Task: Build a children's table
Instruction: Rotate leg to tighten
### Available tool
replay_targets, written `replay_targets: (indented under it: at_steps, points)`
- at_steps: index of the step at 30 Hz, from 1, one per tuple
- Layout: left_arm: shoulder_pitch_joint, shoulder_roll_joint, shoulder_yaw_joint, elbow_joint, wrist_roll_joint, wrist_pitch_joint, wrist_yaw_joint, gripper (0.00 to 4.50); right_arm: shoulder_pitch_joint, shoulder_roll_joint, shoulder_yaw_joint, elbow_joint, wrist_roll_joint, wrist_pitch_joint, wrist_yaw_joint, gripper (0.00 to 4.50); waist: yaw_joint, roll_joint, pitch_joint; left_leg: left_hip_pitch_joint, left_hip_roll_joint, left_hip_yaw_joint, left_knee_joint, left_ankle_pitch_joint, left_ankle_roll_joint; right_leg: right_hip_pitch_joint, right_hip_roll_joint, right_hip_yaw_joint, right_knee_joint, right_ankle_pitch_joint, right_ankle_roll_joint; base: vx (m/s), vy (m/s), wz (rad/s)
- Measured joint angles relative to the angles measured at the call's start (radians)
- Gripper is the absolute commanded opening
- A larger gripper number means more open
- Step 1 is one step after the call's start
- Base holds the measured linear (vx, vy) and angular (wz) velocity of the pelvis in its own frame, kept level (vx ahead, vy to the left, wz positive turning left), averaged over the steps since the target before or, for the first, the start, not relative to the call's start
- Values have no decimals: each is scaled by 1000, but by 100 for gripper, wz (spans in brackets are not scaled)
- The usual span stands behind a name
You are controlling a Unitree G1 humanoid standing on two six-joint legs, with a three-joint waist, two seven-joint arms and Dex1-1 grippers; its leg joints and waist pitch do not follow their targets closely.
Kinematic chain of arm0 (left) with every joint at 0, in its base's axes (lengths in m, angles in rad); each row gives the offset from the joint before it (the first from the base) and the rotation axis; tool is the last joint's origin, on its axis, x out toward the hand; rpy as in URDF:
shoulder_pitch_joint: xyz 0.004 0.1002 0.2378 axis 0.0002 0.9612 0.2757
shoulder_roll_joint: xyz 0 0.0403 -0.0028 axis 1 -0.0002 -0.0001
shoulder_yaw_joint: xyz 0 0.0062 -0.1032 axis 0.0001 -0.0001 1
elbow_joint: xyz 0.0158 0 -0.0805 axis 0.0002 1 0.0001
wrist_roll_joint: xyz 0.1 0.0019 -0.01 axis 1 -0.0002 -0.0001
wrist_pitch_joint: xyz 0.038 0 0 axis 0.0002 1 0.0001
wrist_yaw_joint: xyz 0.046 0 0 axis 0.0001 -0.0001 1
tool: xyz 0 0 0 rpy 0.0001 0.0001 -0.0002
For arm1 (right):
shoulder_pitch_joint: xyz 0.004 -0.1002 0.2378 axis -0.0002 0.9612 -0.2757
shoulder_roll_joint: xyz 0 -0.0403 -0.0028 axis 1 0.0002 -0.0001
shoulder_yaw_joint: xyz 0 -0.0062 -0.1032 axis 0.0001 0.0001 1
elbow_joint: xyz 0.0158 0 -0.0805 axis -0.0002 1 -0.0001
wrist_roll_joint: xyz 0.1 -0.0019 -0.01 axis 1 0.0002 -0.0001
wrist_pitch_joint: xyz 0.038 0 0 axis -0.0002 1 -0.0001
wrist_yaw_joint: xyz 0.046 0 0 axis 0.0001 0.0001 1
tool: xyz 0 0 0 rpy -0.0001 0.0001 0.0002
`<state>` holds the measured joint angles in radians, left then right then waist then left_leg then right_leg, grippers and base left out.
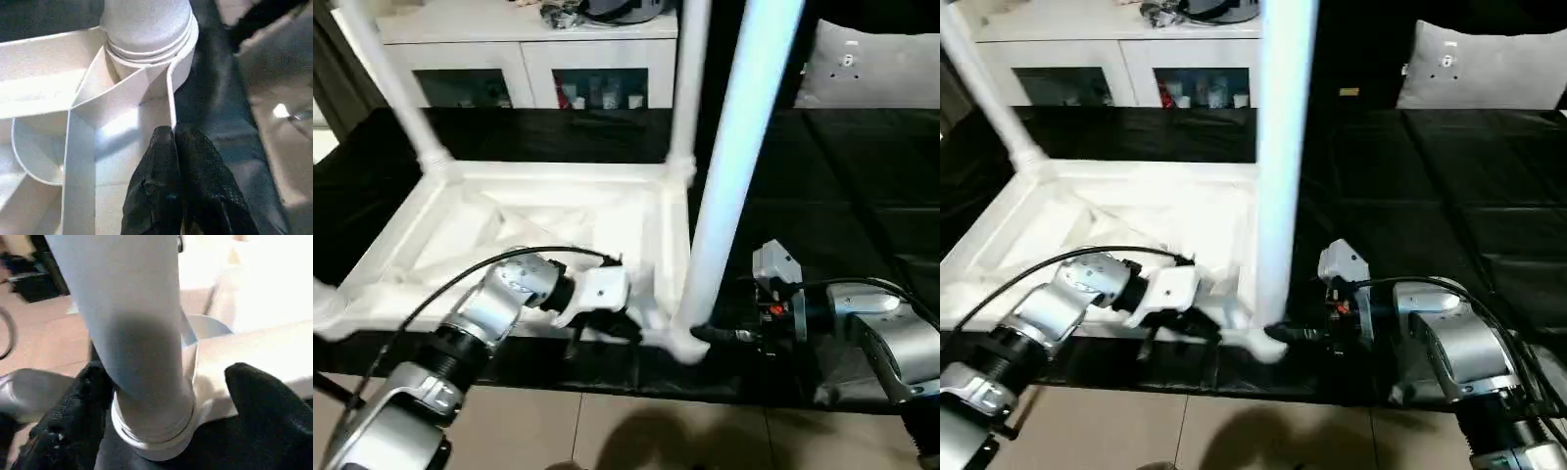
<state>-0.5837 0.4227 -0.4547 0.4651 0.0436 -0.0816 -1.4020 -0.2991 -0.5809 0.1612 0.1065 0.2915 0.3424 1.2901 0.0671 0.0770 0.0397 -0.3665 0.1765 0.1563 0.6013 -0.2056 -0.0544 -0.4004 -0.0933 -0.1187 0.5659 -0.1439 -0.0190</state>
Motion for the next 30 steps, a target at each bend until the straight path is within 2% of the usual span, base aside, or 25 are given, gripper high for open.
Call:
replay_targets:
  at_steps: [8,16,21,26,27,30]
  points:
    - [5,8,-16,-10,-6,-32,-47,0,0,-11,25,-28,39,27,77,296,21,-1,0,1,0,1,1,0,0,0,0,1,3,-1,1,0,0,0]
    - [5,9,-21,-10,-10,-36,-57,0,0,-9,44,-34,64,51,101,218,23,-1,-1,1,0,1,2,0,-1,-1,0,1,4,-3,4,0,0,0]
    - [7,8,-14,-9,-18,-20,-63,0,0,-4,44,-35,65,60,92,201,23,-1,-1,1,0,1,2,0,-1,-1,0,1,5,-3,4,0,0,0]
    - [13,-1,15,-6,-26,69,-27,0,-4,41,35,-31,60,87,9,195,15,-3,0,9,0,6,3,0,-2,0,0,6,11,-3,5,0,0,0]
    - [12,-7,28,3,-23,96,0,0,-9,59,25,-20,49,87,-30,195,9,-3,0,12,0,7,3,0,-2,1,0,7,11,-3,5,0,0,0]
    - [-9,-56,83,45,-2,194,143,0,-35,152,-35,32,9,107,-230,194,-24,-6,2,16,0,7,4,2,-5,1,-1,6,9,-4,5,0,0,0]
